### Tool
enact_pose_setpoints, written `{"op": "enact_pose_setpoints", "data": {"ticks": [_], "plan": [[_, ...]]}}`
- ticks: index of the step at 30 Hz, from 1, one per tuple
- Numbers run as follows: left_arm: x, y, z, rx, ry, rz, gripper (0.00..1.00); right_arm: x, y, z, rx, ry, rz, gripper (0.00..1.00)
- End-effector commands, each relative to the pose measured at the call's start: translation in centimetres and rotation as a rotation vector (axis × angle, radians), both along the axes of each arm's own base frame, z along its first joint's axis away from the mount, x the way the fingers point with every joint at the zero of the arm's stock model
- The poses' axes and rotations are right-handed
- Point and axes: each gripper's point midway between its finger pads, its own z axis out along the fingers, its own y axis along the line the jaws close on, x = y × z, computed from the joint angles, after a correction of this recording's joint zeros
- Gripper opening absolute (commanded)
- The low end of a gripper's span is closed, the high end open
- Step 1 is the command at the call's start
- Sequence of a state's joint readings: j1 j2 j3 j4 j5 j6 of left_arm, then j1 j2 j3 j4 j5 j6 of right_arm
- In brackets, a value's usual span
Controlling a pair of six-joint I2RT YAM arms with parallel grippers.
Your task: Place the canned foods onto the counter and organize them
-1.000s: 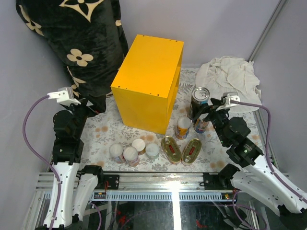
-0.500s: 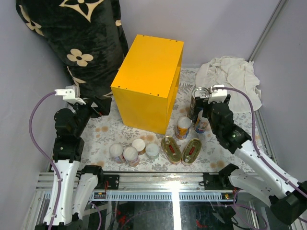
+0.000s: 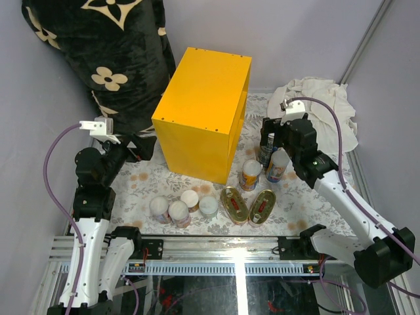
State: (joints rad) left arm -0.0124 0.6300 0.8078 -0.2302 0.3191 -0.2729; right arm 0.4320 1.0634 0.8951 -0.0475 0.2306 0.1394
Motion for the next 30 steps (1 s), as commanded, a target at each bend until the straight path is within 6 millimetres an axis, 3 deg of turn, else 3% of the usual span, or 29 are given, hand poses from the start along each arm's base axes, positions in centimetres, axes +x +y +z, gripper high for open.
{"op": "enact_pose_setpoints", "data": {"ticks": [1,6,13,21,30], "plan": [[-0.3,-0.4,0.3,0.017,-0.018,-0.029,1.00,1.6,0.4,3.6,0.035,-0.072,0.011,1.00],[-0.3,-0.5,0.3,0.017,-0.013,-0.035,1.00,2.1,-0.4,3.3,0.010,-0.067,-0.013,0.99],[-0.2,-0.8,-0.2,0.014,0.002,-0.054,1.00,2.4,0.6,1.7,0.013,-0.012,0.038,0.99],[0.1,-0.9,-0.5,0.012,0.018,-0.062,1.00,2.6,-0.1,0.2,-0.006,0.019,0.000,0.99],[0.2,-1.1,-0.7,0.009,0.029,-0.076,1.00,2.2,0.3,3.5,0.035,-0.063,0.025,0.99]]}}
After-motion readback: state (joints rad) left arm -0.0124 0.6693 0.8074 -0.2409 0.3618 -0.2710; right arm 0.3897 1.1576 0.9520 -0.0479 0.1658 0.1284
